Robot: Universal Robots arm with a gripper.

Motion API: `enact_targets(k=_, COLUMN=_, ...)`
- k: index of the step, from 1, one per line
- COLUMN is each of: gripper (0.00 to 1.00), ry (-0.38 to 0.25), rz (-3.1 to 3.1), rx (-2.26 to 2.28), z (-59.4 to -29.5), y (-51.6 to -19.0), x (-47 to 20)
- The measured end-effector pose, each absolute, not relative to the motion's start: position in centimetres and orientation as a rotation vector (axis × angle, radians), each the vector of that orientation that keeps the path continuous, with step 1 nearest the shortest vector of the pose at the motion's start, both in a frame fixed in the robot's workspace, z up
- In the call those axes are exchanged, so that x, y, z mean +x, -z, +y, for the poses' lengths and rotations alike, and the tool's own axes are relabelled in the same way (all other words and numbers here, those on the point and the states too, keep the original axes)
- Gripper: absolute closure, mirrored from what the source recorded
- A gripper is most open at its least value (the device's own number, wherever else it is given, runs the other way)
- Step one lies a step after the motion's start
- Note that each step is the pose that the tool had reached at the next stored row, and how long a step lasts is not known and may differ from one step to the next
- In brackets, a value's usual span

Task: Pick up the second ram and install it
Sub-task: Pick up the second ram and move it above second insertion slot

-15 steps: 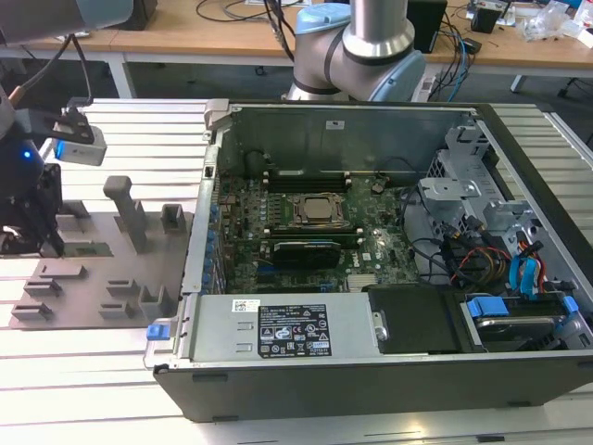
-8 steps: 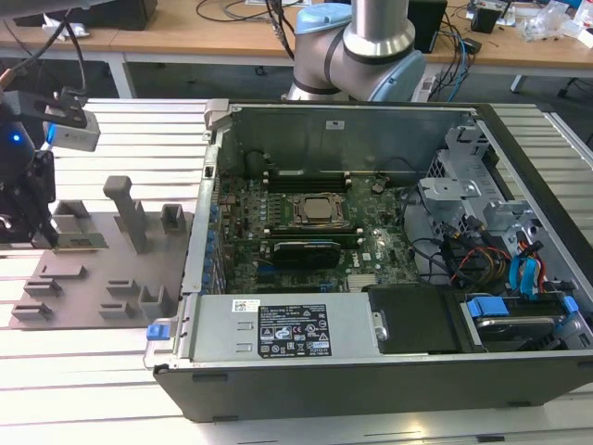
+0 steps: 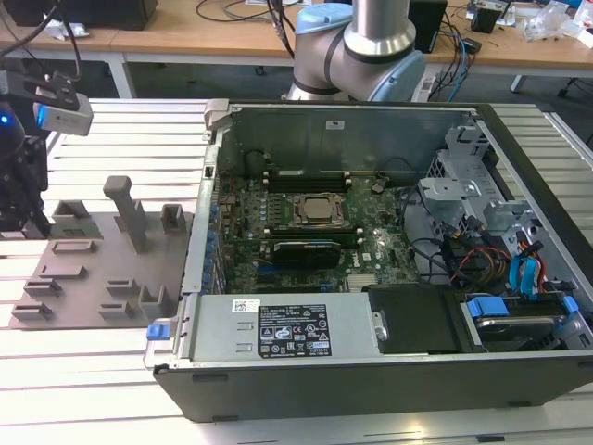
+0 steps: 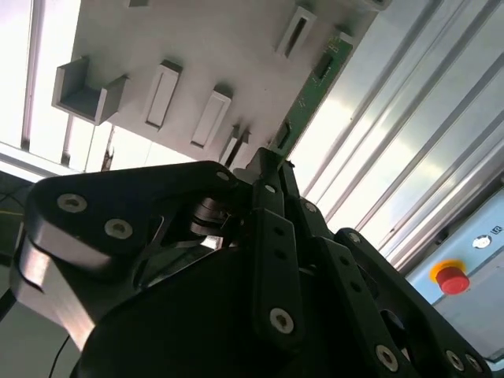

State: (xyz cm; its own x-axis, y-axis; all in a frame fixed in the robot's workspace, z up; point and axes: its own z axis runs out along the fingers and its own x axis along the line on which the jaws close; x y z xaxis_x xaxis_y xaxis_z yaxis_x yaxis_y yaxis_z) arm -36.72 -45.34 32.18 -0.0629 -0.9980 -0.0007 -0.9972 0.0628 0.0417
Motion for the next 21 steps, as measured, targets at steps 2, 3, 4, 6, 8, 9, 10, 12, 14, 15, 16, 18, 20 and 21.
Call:
enact_targets(k=2, gripper=0.86, ry=0.048, rz=-2.270, rx=2.131, z=-45.3, y=-32.8, x=-36.7)
enact_targets(k=3, gripper=0.86, ry=0.048, rz=-2.269, rx=2.131, z=-45.3, y=-32.9, x=-36.7)
enact_targets(k=4, gripper=0.86, ry=0.048, rz=-2.269, rx=2.131, z=-45.3, y=-33.2, x=-36.7)
enact_targets(k=6, gripper=0.86, ry=0.048, rz=-2.269, rx=2.131, z=-45.3, y=-33.8, x=-36.7)
enact_targets(k=8, gripper=0.86, ry=0.048, rz=-2.269, rx=2.131, z=-45.3, y=-34.4, x=-36.7)
enact_targets(k=9, gripper=0.86, ry=0.048, rz=-2.269, rx=2.131, z=-45.3, y=-34.6, x=-36.7)
enact_targets(k=10, gripper=0.86, ry=0.048, rz=-2.269, rx=2.131, z=-45.3, y=-34.8, x=-36.7)
enact_targets(k=12, gripper=0.86, ry=0.048, rz=-2.269, rx=2.131, z=-45.3, y=-35.3, x=-36.7)
enact_targets(k=14, gripper=0.86, ry=0.048, rz=-2.269, rx=2.131, z=-45.3, y=-35.8, x=-36.7)
enact_targets(k=15, gripper=0.86, ry=0.048, rz=-2.270, rx=2.131, z=-45.3, y=-36.0, x=-36.7)
enact_targets(k=16, gripper=0.86, ry=0.048, rz=-2.269, rx=2.131, z=-45.3, y=-36.1, x=-36.7)
enact_targets(k=18, gripper=0.86, ry=0.048, rz=-2.270, rx=2.131, z=-45.3, y=-36.5, x=-36.7)
enact_targets(k=20, gripper=0.86, ry=0.048, rz=-2.269, rx=2.131, z=-45.3, y=-36.8, x=-36.7)
enact_targets(k=21, gripper=0.86, ry=0.048, rz=-2.269, rx=2.131, z=-45.3, y=-37.0, x=-36.7)
